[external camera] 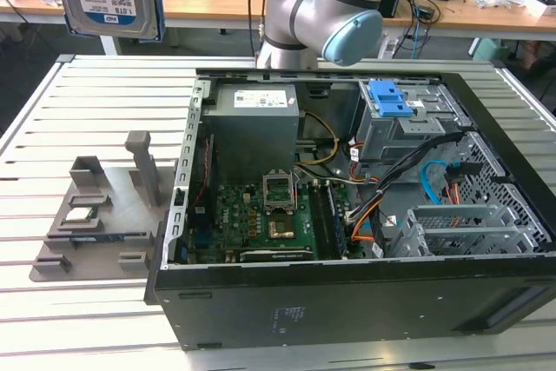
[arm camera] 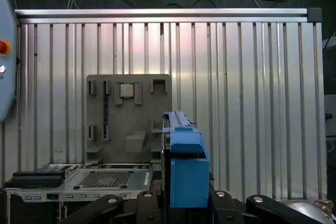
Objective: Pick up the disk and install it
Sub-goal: 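Pick up the disk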
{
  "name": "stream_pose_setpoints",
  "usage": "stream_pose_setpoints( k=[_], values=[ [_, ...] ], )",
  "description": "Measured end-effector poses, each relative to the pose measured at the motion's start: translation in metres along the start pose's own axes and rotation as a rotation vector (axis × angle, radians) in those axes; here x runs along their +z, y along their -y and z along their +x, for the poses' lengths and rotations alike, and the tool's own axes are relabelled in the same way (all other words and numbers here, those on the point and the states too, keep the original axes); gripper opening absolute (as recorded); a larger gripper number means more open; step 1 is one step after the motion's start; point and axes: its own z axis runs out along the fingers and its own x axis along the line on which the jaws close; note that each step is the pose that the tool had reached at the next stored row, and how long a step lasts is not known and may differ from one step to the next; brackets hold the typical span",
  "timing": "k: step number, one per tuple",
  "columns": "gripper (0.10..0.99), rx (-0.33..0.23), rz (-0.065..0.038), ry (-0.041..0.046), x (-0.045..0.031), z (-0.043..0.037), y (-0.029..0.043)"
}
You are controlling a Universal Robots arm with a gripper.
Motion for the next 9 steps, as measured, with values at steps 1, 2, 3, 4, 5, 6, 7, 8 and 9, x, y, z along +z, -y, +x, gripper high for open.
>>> stream_pose_setpoints(
  k=[1,2,3,4,5,6,7,8,9],
  values=[
    [0.365,0.0,0.0,-0.0001,-0.0001,0.0,0.0023],
    [0.365,0.0,0.0,0.0,-0.0003,0.0,0.0068],
    [0.365,0.0,0.0,-0.0001,-0.0004,-0.0001,0.0096],
    [0.365,0.0,0.0,-0.0001,-0.0006,-0.0002,0.0126],
    [0.365,0.0,0.0,-0.0001,-0.0007,-0.0002,0.0161],
    [0.365,0.0,0.0,-0.0001,-0.0008,-0.0003,0.0187],
    [0.365,0.0,0.0,-0.0001,-0.001,-0.0003,0.0233],
    [0.365,0.0,0.0,0.0,-0.0013,-0.0004,0.0296],
    [0.365,0.0,0.0,-0.0001,-0.0015,-0.0005,0.0339]
  ],
)
